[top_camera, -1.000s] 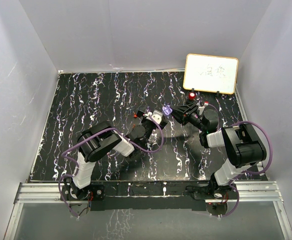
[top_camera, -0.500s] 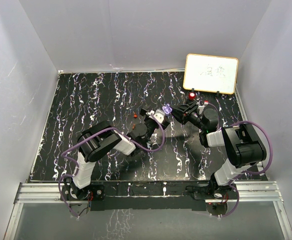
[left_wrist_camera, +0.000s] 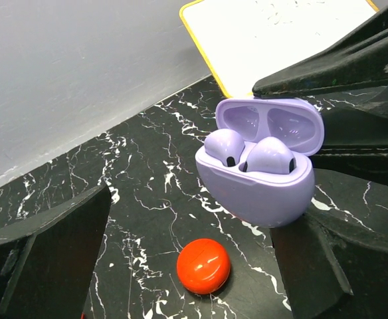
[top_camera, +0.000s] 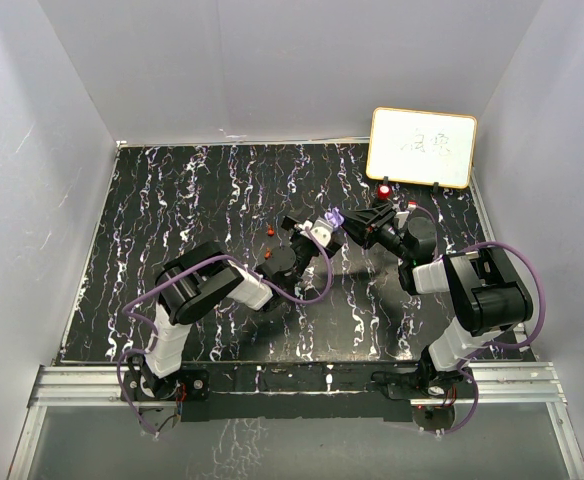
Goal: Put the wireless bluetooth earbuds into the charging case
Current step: Close the charging case.
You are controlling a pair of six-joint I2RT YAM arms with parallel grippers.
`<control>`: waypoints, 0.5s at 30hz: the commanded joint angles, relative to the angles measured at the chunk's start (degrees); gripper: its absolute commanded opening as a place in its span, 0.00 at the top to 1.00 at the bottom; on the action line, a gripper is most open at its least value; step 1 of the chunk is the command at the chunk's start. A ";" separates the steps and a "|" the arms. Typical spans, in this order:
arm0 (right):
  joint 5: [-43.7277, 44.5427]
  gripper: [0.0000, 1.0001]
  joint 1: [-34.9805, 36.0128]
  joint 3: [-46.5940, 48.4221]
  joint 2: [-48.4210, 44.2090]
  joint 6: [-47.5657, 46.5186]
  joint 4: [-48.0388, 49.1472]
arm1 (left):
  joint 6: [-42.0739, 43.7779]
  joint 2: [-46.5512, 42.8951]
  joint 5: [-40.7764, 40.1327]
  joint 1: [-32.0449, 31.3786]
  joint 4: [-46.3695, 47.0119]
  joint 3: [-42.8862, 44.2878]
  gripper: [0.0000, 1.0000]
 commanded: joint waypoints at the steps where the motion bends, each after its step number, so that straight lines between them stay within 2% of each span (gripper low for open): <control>1: 0.02 1.00 0.25 -0.02 0.20 -0.96 3.03 | 2.69 -2.54 -2.63 -0.04 4.45 0.40 0.01; 15: 0.04 1.00 0.26 -1.38 1.04 -2.38 2.77 | 5.24 -5.29 -4.72 0.07 5.20 -1.22 0.01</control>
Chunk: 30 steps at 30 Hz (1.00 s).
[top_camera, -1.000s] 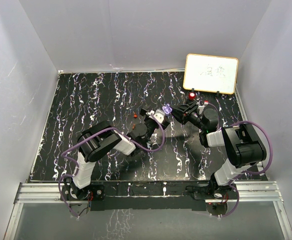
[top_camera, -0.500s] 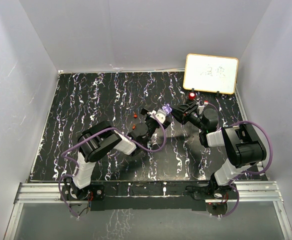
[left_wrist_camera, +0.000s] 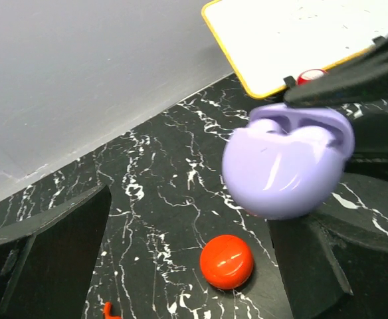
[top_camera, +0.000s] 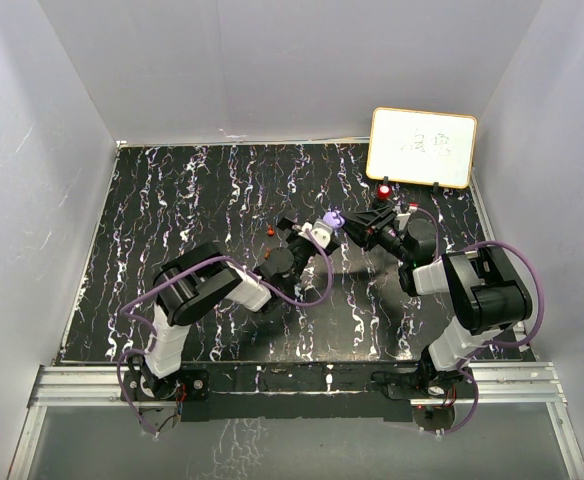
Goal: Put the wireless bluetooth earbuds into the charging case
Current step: Close the charging case, then place the charging case at the center of the board.
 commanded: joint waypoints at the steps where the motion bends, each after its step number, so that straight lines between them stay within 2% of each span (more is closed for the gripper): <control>1: -0.76 1.00 0.22 -0.67 0.75 -1.52 2.38 | 1.28 -4.83 -2.02 0.35 3.94 -0.07 0.01; 8: -0.75 1.00 0.19 -0.87 1.23 -1.80 2.65 | 1.62 -5.87 -2.59 0.33 3.90 -0.71 0.01; 12: -0.48 1.00 -0.74 -0.01 2.50 -4.15 1.83 | 2.36 -8.73 -6.78 0.36 3.73 -3.31 0.01; 15: -0.32 1.00 -1.81 1.42 4.41 -8.03 2.51 | -0.86 -14.21 -11.47 0.70 0.43 -7.88 0.01; 17: 0.41 1.00 -2.13 2.61 5.33 -11.71 2.47 | -5.67 -20.06 -13.80 1.12 -7.08 -10.14 0.01; 19: 2.03 1.00 -2.25 3.48 6.18 -15.59 2.33 | -13.52 -27.14 -14.27 1.77 -19.32 -10.94 0.01; 24: 4.40 1.00 -2.36 6.08 7.60 -23.87 -1.70 | -25.73 -40.53 -11.33 2.73 -46.29 -8.60 0.01; 27: 7.35 1.00 -2.30 7.35 6.20 -29.73 -9.09 | -32.37 -44.76 -8.66 3.34 -59.79 -5.83 0.01; 30: 10.39 1.00 -2.30 8.42 4.26 -34.80 -14.66 | -37.67 -46.96 -6.88 3.65 -69.02 -3.73 0.01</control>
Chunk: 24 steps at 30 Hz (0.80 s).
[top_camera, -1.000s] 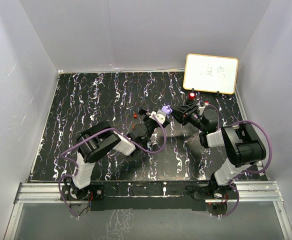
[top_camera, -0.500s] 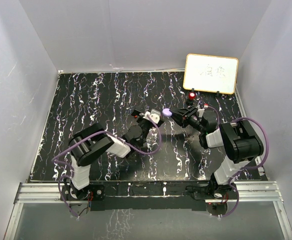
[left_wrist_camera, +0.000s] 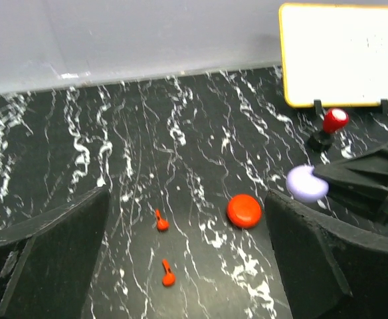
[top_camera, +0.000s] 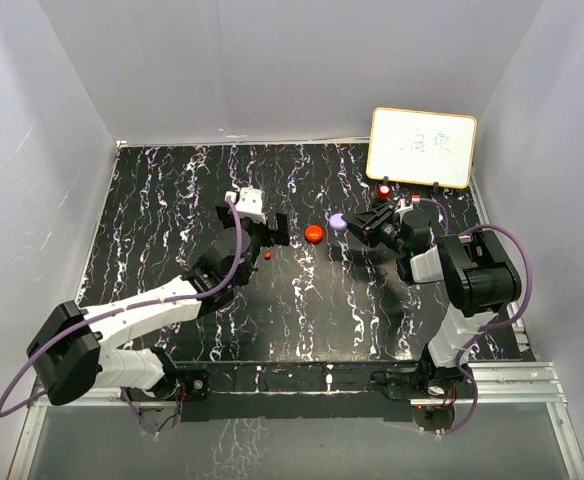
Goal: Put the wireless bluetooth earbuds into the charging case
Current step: Place the charging case at the center of the board.
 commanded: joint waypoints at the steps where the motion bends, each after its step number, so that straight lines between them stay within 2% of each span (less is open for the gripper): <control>1: 5.94 1.00 -0.18 3.14 -3.72 -11.54 -8.27 | -12.50 -3.39 3.80 0.61 -23.03 3.46 0.01; 10: 9.29 1.00 -0.10 7.41 0.28 -18.37 -15.42 | -18.46 -4.60 6.86 0.93 -27.07 1.83 0.01; 24: 10.79 1.00 0.24 12.70 8.33 -19.66 -16.27 | -20.96 -2.07 10.77 0.94 -20.65 -2.55 0.01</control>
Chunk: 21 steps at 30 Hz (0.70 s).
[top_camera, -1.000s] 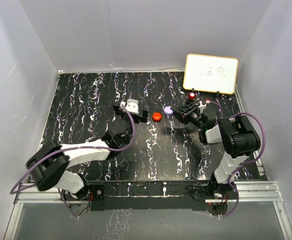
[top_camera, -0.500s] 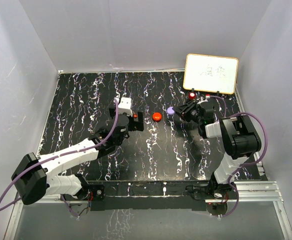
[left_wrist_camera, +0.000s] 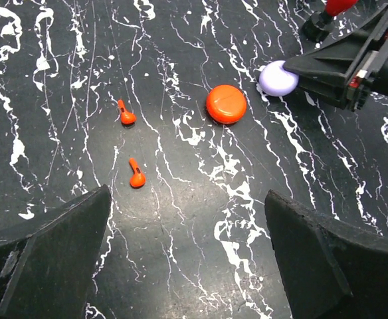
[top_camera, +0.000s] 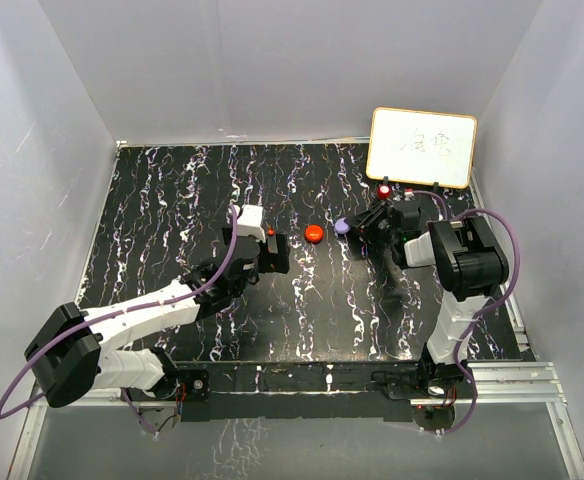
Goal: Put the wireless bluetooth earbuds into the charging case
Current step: Place the charging case at the center of the board.
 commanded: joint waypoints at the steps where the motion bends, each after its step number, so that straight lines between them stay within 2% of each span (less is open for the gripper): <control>1: 1.86 1.00 0.20 3.64 1.89 -1.37 1.34 | -0.83 -0.10 1.48 0.37 2.86 -0.60 0.01; 2: 1.84 0.97 0.20 3.99 2.31 -1.29 1.34 | -0.71 -0.04 1.56 0.36 2.96 -0.58 0.01; 6: 1.71 0.62 0.18 4.78 3.38 -1.18 1.64 | -0.48 0.31 1.58 0.38 3.08 -0.62 0.01; 10: 2.99 0.37 0.18 3.80 1.98 -1.58 1.69 | -0.48 0.26 1.50 0.39 2.88 -0.64 0.01; 15: 4.25 0.30 0.22 0.19 -3.61 -3.44 -0.14 | -0.63 -0.42 0.63 0.41 2.35 -0.71 0.01; 21: 7.36 0.28 0.32 -5.94 -14.94 -6.41 -6.82 | -1.54 -1.19 -1.95 1.22 -1.38 0.34 0.01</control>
